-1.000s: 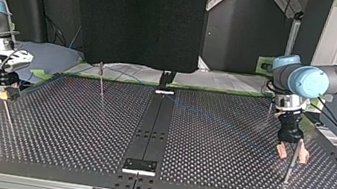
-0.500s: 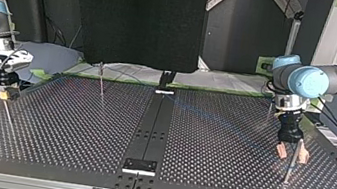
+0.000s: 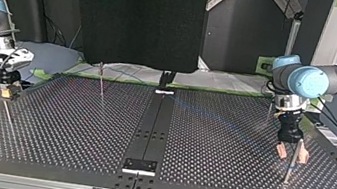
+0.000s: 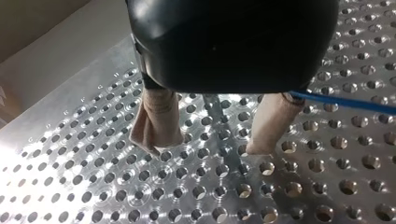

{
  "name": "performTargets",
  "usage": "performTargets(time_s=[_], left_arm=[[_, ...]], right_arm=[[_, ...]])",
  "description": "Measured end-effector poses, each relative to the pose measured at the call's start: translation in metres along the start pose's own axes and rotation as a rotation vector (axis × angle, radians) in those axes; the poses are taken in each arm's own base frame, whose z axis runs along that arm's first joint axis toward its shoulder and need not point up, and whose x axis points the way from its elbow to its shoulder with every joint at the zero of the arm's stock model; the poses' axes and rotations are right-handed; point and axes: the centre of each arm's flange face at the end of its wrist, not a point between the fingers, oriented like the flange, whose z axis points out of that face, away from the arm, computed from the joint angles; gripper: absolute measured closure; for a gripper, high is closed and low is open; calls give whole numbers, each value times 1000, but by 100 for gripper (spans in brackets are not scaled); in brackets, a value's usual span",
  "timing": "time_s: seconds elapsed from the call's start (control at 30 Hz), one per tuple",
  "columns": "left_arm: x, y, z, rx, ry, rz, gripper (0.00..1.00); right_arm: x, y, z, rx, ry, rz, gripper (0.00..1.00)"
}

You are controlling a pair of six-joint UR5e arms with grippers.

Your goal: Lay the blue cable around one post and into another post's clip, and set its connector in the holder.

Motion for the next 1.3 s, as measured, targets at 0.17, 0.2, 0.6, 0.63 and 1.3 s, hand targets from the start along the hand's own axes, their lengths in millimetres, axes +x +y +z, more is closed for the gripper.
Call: performTargets(time_s=[0.17, 0.2, 0.6, 0.63, 1.3], left_arm=[[0, 0, 0, 0, 0, 0, 0], [0, 0, 0, 0, 0, 0, 0], [0, 0, 0, 0, 0, 5, 0], [0, 0, 0, 0, 1, 5, 0], [3, 0, -3, -12, 18, 11, 0]], right_arm=[[0, 0, 0, 0, 0, 0, 69], [0, 0, 0, 0, 0, 0, 69], [0, 0, 0, 0, 0, 0, 51], [0, 0, 0, 0, 0, 0, 38], [0, 0, 0, 0, 0, 0, 0]])
